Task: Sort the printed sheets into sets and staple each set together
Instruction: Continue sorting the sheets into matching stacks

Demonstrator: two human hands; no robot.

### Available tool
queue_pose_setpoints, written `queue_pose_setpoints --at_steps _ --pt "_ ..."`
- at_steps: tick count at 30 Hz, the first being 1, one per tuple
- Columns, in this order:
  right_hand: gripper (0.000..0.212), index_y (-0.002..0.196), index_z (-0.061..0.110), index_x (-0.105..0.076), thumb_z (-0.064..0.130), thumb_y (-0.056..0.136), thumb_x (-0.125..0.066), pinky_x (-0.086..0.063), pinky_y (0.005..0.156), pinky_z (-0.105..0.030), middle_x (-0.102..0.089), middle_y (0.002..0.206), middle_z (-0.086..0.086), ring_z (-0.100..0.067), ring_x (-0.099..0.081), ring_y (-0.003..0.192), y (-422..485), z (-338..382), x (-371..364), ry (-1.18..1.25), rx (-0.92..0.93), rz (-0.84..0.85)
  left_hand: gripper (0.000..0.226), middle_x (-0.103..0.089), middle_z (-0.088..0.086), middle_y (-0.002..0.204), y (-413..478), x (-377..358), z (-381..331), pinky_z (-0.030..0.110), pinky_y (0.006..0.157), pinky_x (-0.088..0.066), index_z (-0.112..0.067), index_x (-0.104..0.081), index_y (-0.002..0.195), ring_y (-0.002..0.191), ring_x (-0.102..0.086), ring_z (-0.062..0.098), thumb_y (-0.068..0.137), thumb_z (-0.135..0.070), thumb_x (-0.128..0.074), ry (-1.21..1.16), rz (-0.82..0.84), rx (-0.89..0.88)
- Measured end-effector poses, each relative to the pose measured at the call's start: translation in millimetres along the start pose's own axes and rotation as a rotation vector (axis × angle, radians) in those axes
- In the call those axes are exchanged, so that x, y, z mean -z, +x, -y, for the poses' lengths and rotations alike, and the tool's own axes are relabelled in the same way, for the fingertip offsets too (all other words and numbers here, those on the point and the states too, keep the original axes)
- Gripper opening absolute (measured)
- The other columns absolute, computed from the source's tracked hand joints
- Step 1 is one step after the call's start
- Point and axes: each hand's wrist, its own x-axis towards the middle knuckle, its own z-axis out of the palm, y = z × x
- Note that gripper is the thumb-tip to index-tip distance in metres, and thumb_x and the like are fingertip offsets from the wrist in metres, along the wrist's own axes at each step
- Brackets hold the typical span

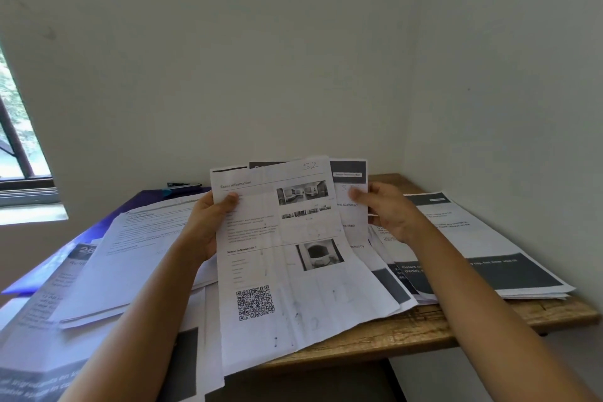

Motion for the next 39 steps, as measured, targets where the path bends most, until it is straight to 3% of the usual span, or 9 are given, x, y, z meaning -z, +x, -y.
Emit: queue_pose_setpoints --at_steps 4,7,11,16,22,28,32,34,39 --pt "0.018 0.106 0.01 -0.064 0.004 0.089 -0.063 -0.056 0.076 -0.033 -0.067 0.103 -0.002 -0.021 -0.065 0.093 2.0 -3.7 2.6 -0.287 0.058 -0.049 0.014 -0.071 0.01 0.1 2.5 5.0 -2.3 0.038 0.059 -0.06 -0.015 -0.063 0.106 0.084 -0.069 0.026 0.098 -0.012 -0.052 0.01 -0.028 0.016" --pt "0.01 0.087 0.016 -0.065 0.007 0.09 -0.061 -0.051 0.072 -0.034 -0.066 0.089 -0.004 -0.022 -0.062 0.082 8.5 0.4 12.2 -0.183 0.17 -0.279 0.015 -0.07 0.009 0.099 3.6 7.3 -4.1 0.038 0.058 -0.06 -0.014 -0.061 0.109 0.083 -0.069 0.025 0.098 -0.012 -0.051 0.003 -0.053 0.028" --pt "0.025 0.063 0.017 -0.05 0.007 0.084 -0.057 -0.034 0.057 -0.025 -0.05 0.065 0.0 -0.017 -0.046 0.066 20.8 15.6 41.0 -0.099 0.275 -0.596 0.014 -0.07 0.009 0.097 4.3 8.7 -4.8 0.037 0.055 -0.059 -0.015 -0.062 0.107 0.08 -0.07 0.024 0.098 -0.011 -0.051 -0.002 -0.064 0.031" --pt "0.026 0.06 0.021 -0.053 0.008 0.082 -0.059 -0.041 0.062 -0.024 -0.051 0.065 0.009 -0.014 -0.05 0.07 30.7 49.9 78.6 0.037 0.326 -0.815 0.015 -0.069 0.009 0.098 3.0 7.6 -4.7 0.038 0.058 -0.06 -0.013 -0.061 0.109 0.084 -0.068 0.026 0.098 -0.01 -0.052 -0.001 -0.08 0.033" --pt "0.018 0.073 0.022 -0.063 0.008 0.084 -0.06 -0.051 0.078 -0.028 -0.066 0.095 -0.004 -0.017 -0.06 0.085 37.7 68.6 96.2 0.05 0.337 -0.712 0.014 -0.069 0.01 0.098 0.8 5.6 -4.5 0.035 0.056 -0.06 -0.012 -0.061 0.108 0.084 -0.067 0.026 0.098 -0.009 -0.051 -0.005 -0.071 0.031" --pt "0.018 0.074 0.017 -0.062 0.006 0.088 -0.058 -0.047 0.068 -0.024 -0.062 0.081 0.0 -0.011 -0.056 0.071 43.2 53.3 58.5 -0.009 0.323 -0.506 0.012 -0.07 0.011 0.097 0.4 6.5 -4.7 0.035 0.056 -0.06 -0.012 -0.062 0.103 0.08 -0.069 0.025 0.098 -0.01 -0.052 -0.019 -0.044 0.025" --pt "0.009 0.082 0.014 -0.065 0.01 0.086 -0.059 -0.045 0.073 -0.024 -0.062 0.083 0.001 -0.012 -0.055 0.076 48.9 58.6 54.1 0.088 0.38 -0.675 0.014 -0.07 0.011 0.096 -1.2 7.5 -4.0 0.035 0.056 -0.06 -0.009 -0.061 0.108 0.075 -0.071 0.022 0.098 -0.009 -0.051 -0.011 -0.038 0.024" --pt "0.021 0.069 0.019 -0.056 0.009 0.088 -0.057 -0.043 0.068 -0.019 -0.054 0.072 0.008 -0.005 -0.05 0.065 47.1 66.8 57.2 0.124 0.416 -0.744 0.016 -0.07 0.011 0.096 -1.0 7.3 -4.2 0.035 0.057 -0.06 -0.007 -0.06 0.112 0.075 -0.071 0.022 0.098 -0.009 -0.051 -0.008 -0.037 0.022" --pt "0.009 0.082 0.017 -0.062 0.01 0.087 -0.058 -0.043 0.069 -0.021 -0.06 0.077 0.004 -0.011 -0.055 0.072 43.7 58.3 53.7 -0.014 0.367 -0.644 0.014 -0.069 0.011 0.097 0.2 6.7 -5.0 0.033 0.056 -0.059 -0.009 -0.06 0.11 0.079 -0.069 0.023 0.098 -0.009 -0.052 0.008 -0.057 0.038"
